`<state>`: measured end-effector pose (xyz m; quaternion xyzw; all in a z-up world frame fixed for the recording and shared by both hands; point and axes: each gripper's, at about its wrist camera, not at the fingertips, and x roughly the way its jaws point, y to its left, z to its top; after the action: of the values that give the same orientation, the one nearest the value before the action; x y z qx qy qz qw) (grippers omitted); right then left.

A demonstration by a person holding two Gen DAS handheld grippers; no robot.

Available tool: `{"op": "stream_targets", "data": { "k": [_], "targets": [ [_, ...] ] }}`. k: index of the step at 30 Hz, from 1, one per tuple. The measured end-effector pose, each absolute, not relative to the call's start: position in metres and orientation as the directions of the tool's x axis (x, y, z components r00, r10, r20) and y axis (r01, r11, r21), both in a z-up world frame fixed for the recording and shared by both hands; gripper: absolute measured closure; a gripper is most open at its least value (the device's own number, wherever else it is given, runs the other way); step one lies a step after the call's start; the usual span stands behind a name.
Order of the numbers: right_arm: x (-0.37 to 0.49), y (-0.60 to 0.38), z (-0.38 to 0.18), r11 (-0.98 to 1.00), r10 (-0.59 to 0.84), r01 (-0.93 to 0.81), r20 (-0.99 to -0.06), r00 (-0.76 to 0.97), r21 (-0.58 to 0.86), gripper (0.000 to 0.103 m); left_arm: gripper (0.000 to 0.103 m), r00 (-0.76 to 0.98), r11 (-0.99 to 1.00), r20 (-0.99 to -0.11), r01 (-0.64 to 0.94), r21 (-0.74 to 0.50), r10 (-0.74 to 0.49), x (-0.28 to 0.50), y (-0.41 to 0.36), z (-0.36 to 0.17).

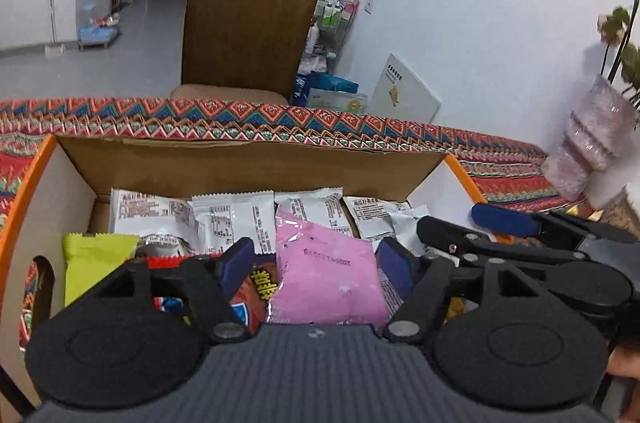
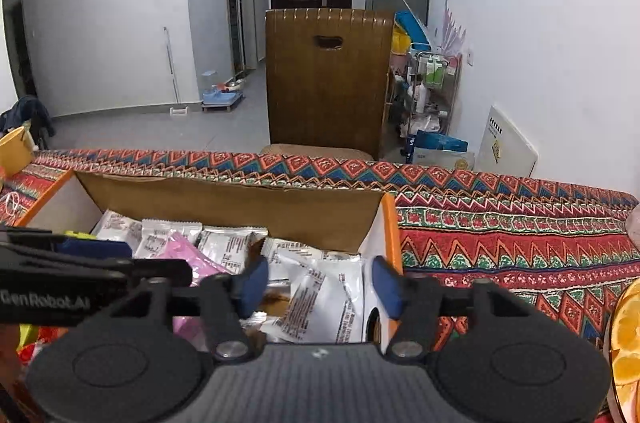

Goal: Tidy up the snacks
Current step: 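Open both tools to drop the pink and white packets into the box, then move both open tools back from the box to the remaining snacks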

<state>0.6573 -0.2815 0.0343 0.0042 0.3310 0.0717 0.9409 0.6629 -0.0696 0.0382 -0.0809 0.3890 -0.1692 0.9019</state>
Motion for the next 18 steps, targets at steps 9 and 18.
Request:
{"op": "stream_targets", "data": {
  "k": [9,18],
  "targets": [
    [0.633,-0.285,0.067,0.984,0.168,-0.165,-0.604,0.779,0.061,0.028,0.023,0.685,0.937,-0.640,0.262,-0.230,-0.348,0.631,-0.062,0.079],
    [0.536,-0.299,0.152,0.977,0.193,-0.210,-0.509,0.839,0.025,0.013,0.013,0.773,0.941,-0.539,0.306,-0.146,-0.335,0.522,-0.037,0.160]
  ]
}}
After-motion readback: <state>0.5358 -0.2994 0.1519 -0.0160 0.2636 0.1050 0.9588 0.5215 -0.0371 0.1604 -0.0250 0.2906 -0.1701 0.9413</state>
